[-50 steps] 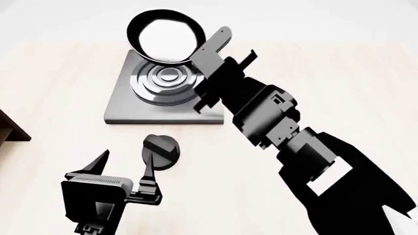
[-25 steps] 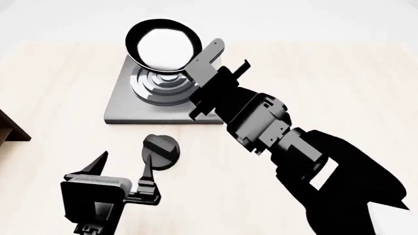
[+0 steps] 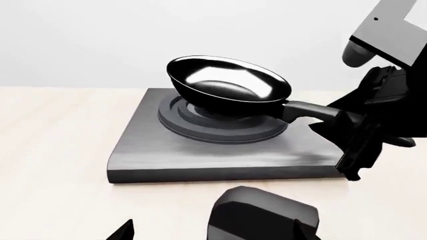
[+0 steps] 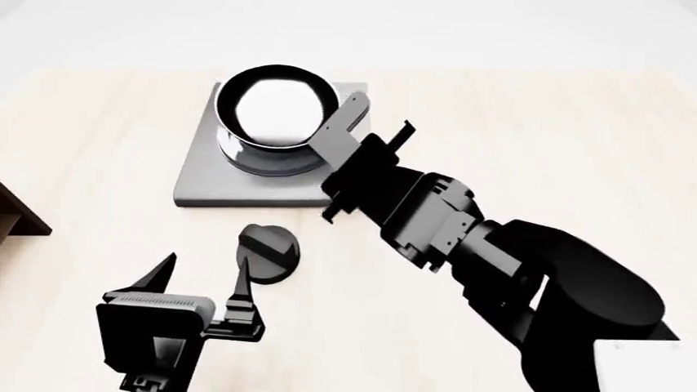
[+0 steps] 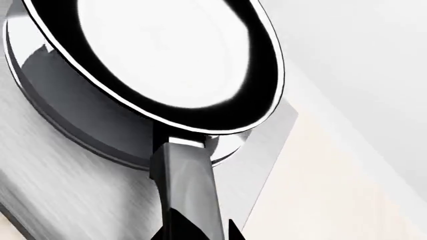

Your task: Turn on the stove and put the frying pan on it.

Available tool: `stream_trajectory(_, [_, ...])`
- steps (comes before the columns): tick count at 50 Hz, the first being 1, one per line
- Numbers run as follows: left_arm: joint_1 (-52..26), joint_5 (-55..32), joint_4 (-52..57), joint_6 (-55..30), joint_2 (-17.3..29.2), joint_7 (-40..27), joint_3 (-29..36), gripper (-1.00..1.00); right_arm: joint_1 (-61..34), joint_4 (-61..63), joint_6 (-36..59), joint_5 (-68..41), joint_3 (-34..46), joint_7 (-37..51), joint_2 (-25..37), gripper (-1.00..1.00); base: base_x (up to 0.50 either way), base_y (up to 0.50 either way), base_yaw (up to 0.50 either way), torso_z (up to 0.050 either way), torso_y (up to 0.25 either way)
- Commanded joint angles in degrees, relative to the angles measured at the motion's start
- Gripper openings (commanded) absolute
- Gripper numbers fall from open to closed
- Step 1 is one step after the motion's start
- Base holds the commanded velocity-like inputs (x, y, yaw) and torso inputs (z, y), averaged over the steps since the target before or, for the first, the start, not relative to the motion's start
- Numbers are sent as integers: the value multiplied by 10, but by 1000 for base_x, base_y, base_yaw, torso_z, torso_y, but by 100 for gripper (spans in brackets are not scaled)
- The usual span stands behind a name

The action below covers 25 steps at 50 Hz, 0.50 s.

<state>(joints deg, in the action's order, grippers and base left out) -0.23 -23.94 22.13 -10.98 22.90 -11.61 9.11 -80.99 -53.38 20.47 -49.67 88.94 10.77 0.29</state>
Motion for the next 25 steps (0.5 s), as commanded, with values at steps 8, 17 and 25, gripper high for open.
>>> stream_trajectory(8, [3,-3,-3,5,1,-2,-1,100,0,15,6,72,-11,3,-3,-100,0,0,0,0,1])
stream_trajectory(17, [4,-6,-6,8,2,-2,-4,100,0,11,12,73,-12,4,-3,-100,0,0,0,0,1])
stream_trajectory(25, [3,-8,-5,8,4,-4,-5,100,-3,4,12,63,-15,2,-3,100,0,0,0,0,0])
